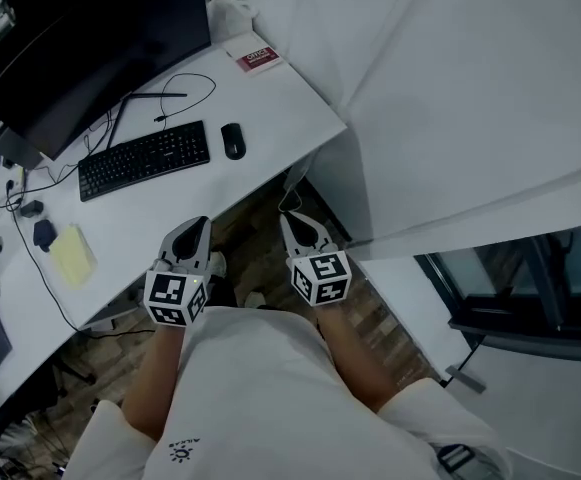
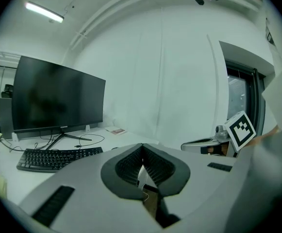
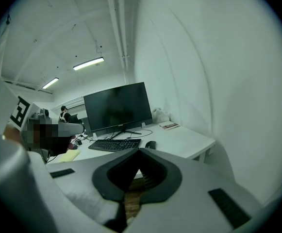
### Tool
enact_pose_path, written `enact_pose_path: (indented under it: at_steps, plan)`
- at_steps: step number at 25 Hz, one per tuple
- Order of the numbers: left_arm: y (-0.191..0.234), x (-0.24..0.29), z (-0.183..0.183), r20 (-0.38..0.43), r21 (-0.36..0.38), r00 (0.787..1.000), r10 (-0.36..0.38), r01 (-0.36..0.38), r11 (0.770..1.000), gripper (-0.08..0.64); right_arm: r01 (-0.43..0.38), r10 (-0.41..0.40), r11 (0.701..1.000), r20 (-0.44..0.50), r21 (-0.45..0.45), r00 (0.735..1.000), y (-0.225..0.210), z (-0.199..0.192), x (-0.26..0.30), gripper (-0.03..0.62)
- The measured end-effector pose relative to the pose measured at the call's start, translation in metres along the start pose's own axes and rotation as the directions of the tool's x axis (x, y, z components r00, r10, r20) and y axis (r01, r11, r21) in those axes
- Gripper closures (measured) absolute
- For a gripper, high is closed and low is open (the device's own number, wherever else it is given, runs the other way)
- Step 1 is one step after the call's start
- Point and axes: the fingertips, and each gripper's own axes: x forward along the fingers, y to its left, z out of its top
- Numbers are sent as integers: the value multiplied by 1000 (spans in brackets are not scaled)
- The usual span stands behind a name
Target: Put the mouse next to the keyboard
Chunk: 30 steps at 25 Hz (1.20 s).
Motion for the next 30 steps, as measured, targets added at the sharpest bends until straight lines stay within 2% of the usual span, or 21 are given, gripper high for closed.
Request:
enact_pose_path:
  at_steps: [11, 19, 30]
  plan:
    - [-1, -21, 7, 39, 0, 998, -47, 47, 999, 549, 0, 2, 999, 46, -51, 999, 30, 16, -26, 574]
    - [27, -32, 13, 29, 4, 998, -63, 62, 998, 549, 59, -57, 998, 63, -21, 996, 38, 23, -44, 574]
    - [68, -49, 30, 50, -8, 997, -64, 64, 998, 549, 70, -71, 997, 141, 15, 987, 65, 61, -46, 574]
